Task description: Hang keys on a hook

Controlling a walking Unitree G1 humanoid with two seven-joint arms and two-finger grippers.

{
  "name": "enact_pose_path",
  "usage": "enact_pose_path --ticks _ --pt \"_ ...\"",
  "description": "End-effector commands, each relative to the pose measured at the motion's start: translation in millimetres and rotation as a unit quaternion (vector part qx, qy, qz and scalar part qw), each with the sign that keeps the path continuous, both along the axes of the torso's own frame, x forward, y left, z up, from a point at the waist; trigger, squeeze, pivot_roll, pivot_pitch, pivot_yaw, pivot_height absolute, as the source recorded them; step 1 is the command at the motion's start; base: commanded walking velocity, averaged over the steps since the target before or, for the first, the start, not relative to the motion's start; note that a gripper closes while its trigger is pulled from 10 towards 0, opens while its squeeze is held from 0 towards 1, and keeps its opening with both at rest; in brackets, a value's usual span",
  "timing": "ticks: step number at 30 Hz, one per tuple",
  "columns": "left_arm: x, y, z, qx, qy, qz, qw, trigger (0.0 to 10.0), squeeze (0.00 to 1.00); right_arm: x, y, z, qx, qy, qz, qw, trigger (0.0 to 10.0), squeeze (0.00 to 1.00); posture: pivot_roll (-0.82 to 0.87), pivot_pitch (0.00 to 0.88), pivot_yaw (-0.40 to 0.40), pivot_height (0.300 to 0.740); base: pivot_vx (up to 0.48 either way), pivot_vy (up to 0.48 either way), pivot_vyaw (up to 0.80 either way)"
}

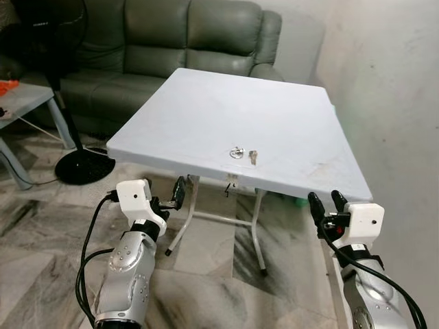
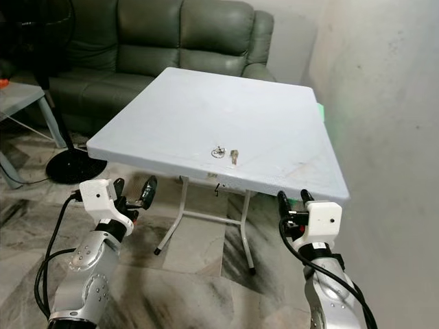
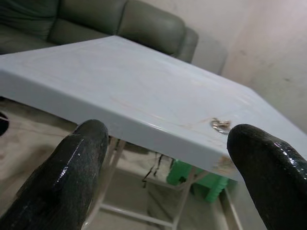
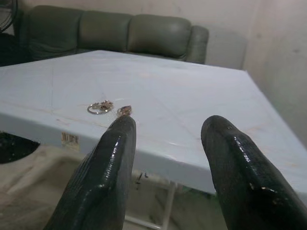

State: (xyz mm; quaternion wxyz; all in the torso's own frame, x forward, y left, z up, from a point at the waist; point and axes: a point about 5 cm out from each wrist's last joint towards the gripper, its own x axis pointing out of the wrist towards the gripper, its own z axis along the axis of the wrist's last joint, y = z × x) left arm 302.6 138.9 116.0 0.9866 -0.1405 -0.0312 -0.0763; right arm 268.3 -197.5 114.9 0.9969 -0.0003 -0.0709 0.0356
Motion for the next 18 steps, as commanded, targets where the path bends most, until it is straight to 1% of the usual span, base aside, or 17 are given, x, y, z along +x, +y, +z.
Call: enact_pose_path --ticks 1,18 --pt "-0.1 -1.6 5.4 0.001 -0.012 -0.005 1.000 10.0 0.00 -0.6 -1.7 2.8 0.003 -0.002 -0.004 1.000 10.0 0.00 0.00 0.026 -0.085 0.740 0.420 0.000 0.00" --pt "-0.1 -1.6 5.9 0.001 -0.011 -0.006 1.000 10.0 0.00 -0.6 0.1 1.9 0.005 -0.001 -0.002 1.000 10.0 0.00 0.00 0.031 -0.082 0.740 0.420 0.000 0.00"
